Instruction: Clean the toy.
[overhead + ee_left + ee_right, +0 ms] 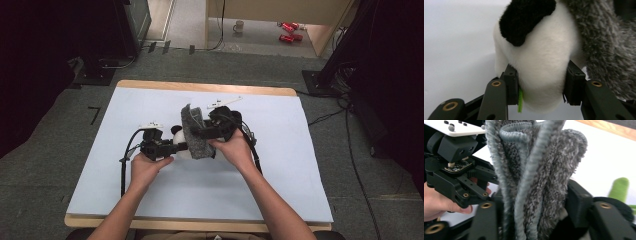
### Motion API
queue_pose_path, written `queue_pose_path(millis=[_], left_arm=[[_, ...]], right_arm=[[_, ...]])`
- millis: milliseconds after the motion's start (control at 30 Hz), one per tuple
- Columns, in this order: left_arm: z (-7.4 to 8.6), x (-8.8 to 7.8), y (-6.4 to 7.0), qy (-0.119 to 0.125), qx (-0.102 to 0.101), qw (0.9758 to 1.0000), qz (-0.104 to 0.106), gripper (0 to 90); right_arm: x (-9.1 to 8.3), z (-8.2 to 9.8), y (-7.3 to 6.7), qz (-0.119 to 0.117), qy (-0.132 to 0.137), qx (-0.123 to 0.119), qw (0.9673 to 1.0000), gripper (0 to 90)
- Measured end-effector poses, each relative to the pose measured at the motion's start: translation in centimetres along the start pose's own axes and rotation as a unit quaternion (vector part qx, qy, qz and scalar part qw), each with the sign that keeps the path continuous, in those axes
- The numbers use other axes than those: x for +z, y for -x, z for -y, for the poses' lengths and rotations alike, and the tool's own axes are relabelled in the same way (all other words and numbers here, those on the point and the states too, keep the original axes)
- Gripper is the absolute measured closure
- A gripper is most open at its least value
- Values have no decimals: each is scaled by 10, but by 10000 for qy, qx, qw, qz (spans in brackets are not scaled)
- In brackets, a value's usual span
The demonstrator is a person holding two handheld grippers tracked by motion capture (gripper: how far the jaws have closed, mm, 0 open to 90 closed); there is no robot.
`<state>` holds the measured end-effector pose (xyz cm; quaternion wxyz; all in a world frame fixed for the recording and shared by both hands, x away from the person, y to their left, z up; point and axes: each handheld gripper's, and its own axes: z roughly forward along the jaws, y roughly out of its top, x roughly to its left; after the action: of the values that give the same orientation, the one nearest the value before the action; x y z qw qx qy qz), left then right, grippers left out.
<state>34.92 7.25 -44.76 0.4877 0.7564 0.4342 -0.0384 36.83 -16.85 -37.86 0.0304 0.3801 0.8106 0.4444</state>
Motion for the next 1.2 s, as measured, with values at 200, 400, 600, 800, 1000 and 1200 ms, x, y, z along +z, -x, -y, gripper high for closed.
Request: queue_pose_path(millis=[200,400,600,800,1000,1200], left_arm=[[0,0,-2,59,-60,9999,57,558],[0,0,1,78,23,10000,34,556],[0,0,-2,55,-26,10000,43,554],[0,1,-4,78,-69,9999,103,554],[-1,1,-8,72,-120,9998,153,554],[-3,1,-10,62,-96,9997,202,554]], right_arm=[[-4,-7,1,-313,26,317,9990,756],[2,-18,-13,-373,139,215,9990,759],[15,-14,-11,-243,-51,128,9996,763],[2,-12,-2,-27,-91,70,9999,766],[-17,-6,14,356,-158,140,9991,769],[-41,2,33,478,-16,349,9982,771]])
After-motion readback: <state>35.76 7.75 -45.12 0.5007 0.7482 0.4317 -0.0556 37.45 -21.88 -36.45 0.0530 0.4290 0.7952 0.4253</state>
